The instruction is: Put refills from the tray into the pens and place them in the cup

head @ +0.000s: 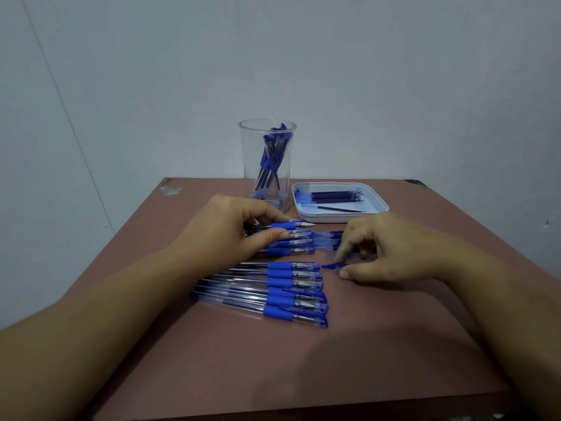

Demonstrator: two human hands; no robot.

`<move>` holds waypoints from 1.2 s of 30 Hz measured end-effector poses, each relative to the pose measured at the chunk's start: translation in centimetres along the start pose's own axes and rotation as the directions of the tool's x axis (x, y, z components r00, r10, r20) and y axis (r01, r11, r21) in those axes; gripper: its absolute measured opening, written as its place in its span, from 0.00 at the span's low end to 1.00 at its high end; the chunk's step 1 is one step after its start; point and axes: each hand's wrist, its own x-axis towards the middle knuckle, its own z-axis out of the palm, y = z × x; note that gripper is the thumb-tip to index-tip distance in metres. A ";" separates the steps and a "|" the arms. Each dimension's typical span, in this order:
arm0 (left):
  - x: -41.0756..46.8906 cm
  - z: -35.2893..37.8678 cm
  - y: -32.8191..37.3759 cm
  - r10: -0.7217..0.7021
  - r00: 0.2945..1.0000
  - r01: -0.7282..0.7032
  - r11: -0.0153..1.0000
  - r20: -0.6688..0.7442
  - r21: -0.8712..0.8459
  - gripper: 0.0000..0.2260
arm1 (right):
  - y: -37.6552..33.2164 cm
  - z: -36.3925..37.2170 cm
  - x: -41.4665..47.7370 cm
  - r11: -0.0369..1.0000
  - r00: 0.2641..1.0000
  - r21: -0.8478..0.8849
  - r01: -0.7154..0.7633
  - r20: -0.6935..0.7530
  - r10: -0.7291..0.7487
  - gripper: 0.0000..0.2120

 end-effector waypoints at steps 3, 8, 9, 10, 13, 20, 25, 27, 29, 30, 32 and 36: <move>0.0 0.0 0.0 -0.006 1.000 0.006 1.000 0.001 0.003 0.12 | 0.0 0.0 0.0 0.999 0.996 0.023 -0.028 -0.086 0.030 0.05; 0.0 0.1 -0.1 -0.016 1.000 0.016 1.000 0.005 0.005 0.13 | -0.2 0.4 0.5 0.999 0.961 0.043 0.024 -0.278 -0.011 0.05; 0.0 0.1 -0.1 -0.017 1.000 0.017 1.000 0.009 0.008 0.14 | -0.2 0.5 0.6 0.999 0.953 0.031 0.040 -0.302 -0.029 0.05; -0.1 0.1 -0.1 -0.019 1.000 0.019 1.000 0.010 0.010 0.15 | -0.2 0.6 0.8 0.998 0.944 0.015 0.063 -0.325 -0.055 0.05; -0.1 0.1 -0.2 -0.023 1.000 0.023 1.000 -0.001 0.013 0.18 | -0.5 1.2 1.3 0.991 0.918 0.001 0.136 -0.377 -0.125 0.06; -0.2 0.4 0.0 0.011 1.000 -0.011 1.000 -0.022 0.010 0.14 | -1.8 2.6 2.3 0.974 0.888 0.066 0.215 -0.428 -0.167 0.06; -0.4 0.6 0.5 0.072 0.992 -0.070 0.997 -0.105 0.019 0.14 | -2.4 3.1 2.1 0.955 0.857 0.186 0.232 -0.503 -0.110 0.09; -0.5 0.7 0.5 0.109 0.986 -0.103 0.993 -0.125 0.055 0.14 | -2.8 3.1 2.1 0.928 0.870 0.287 0.238 -0.488 -0.072 0.08; -0.6 0.7 0.6 0.127 0.983 -0.118 0.990 -0.134 0.073 0.13 | -3.1 3.2 2.0 0.909 0.881 0.345 0.234 -0.470 -0.049 0.08; -0.6 0.7 0.7 0.132 0.982 -0.122 0.989 -0.136 0.080 0.13 | -3.3 3.2 1.9 0.905 0.881 0.353 0.237 -0.471 -0.047 0.08; -0.5 0.8 0.9 0.126 0.981 -0.117 0.991 -0.148 0.065 0.13 | -3.6 3.0 1.7 0.899 0.876 0.367 0.238 -0.482 -0.035 0.06; 0.0 1.4 1.7 0.031 0.977 -0.047 0.996 -0.210 -0.069 0.12 | -4.3 2.5 1.8 0.796 0.860 0.547 0.259 -0.506 0.068 0.05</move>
